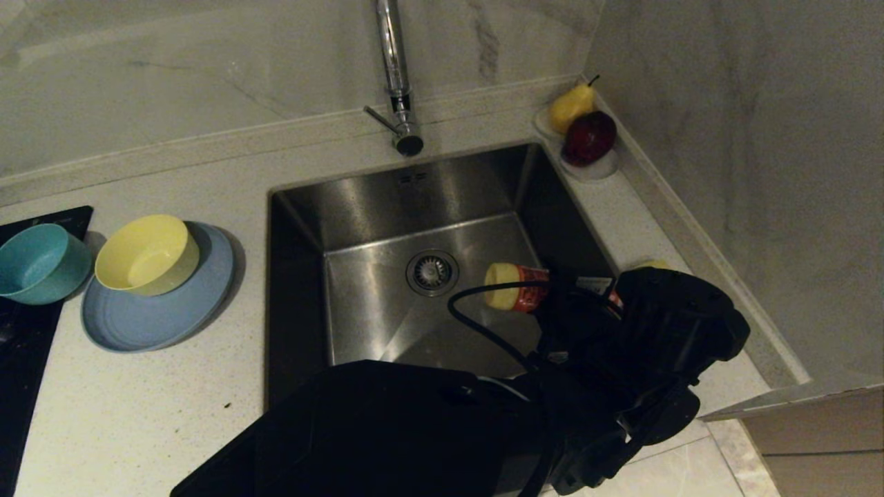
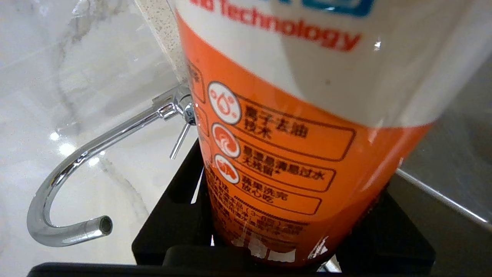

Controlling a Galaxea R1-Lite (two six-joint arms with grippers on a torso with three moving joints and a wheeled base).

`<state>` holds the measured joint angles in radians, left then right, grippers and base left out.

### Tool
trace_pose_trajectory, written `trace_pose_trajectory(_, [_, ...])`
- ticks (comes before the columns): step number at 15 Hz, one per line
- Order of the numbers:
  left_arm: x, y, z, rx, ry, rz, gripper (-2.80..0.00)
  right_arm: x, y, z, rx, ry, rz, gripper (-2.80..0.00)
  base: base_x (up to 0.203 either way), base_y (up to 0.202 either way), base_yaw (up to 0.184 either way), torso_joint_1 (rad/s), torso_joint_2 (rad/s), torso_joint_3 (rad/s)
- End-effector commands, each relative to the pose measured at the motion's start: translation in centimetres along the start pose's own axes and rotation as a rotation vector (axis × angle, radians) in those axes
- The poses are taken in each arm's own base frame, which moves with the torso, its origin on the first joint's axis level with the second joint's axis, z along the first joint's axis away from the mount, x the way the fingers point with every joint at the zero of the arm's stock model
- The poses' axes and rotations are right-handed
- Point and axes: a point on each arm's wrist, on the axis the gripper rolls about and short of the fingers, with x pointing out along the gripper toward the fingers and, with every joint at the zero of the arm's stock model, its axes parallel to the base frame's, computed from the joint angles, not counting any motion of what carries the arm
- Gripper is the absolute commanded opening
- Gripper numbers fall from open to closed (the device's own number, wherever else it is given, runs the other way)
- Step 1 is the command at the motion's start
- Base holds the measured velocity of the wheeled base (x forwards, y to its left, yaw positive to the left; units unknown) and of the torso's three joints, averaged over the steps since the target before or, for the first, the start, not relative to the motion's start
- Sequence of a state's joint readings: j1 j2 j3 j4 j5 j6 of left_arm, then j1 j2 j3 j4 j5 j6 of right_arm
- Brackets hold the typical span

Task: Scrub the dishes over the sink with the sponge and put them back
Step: Squeeze it onto the sponge

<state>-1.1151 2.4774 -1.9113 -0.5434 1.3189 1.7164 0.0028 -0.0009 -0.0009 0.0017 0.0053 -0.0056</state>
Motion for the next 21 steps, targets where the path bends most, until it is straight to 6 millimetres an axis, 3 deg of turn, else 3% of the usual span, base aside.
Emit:
trace_pose_trajectory(1, [0.0, -0.2, 0.1, 0.008, 0.008, -0.001, -2.80, 0.0, 0.0, 0.0, -0.001, 0.000, 0.001, -2.80, 0.000, 0.000, 0.000, 0.000, 0.00, 0.000])
trace_pose_trajectory(12, [1.9, 1.4, -1.0, -0.194, 0.065, 0.043, -2.80, 0.0, 0.0, 0.0, -0.001, -0.002, 0.001, -2.80, 0.000, 0.000, 0.000, 0.000, 0.00, 0.000])
trace_pose_trajectory(21, [2.3, 0.1, -0.4, -0.151, 0.069, 0.033, -2.80, 0.0, 0.0, 0.0, -0.001, 0.000, 0.001, -2.80, 0.000, 0.000, 0.000, 0.003, 0.00, 0.000])
